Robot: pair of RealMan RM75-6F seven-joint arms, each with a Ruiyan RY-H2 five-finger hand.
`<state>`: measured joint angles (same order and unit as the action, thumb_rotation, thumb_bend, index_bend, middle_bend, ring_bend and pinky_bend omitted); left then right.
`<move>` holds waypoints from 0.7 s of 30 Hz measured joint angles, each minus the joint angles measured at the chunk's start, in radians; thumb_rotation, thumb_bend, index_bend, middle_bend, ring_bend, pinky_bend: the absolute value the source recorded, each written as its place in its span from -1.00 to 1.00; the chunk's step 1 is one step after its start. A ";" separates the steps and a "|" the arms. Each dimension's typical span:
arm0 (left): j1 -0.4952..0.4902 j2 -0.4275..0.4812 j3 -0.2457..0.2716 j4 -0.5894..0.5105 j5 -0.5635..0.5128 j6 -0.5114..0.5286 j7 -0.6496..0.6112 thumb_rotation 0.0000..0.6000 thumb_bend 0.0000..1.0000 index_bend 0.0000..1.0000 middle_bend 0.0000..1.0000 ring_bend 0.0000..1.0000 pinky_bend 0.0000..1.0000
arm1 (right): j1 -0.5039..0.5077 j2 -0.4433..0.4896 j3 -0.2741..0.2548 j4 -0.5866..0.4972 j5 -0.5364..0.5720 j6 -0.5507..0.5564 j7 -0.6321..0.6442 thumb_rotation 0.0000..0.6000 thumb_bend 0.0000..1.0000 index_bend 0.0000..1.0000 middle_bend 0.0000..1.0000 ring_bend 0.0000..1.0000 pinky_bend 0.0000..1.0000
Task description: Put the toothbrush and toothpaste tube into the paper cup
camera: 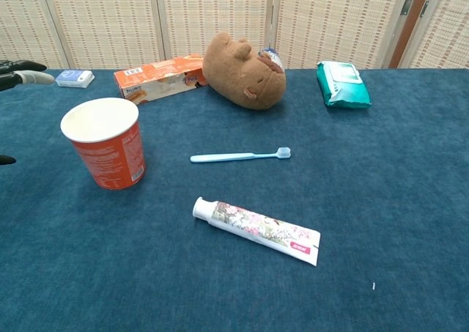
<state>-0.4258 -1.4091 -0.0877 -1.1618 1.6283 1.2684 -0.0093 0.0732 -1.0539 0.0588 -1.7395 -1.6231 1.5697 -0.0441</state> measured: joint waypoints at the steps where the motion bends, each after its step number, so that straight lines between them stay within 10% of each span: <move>1: -0.005 -0.005 0.000 0.009 0.002 0.002 -0.011 1.00 -1.00 -1.00 -1.00 -1.00 -1.00 | 0.000 0.000 0.000 0.000 0.000 0.001 0.001 1.00 -0.54 -0.46 -0.62 -0.69 -0.05; 21: -0.044 -0.037 0.041 0.032 0.043 0.051 -0.078 1.00 -1.00 -0.99 -1.00 -1.00 -1.00 | 0.002 -0.005 -0.002 0.010 -0.001 -0.009 0.013 1.00 -0.54 -0.46 -0.62 -0.69 -0.05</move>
<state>-0.4694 -1.4462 -0.0462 -1.1299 1.6711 1.3195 -0.0873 0.0756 -1.0591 0.0565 -1.7296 -1.6240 1.5607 -0.0312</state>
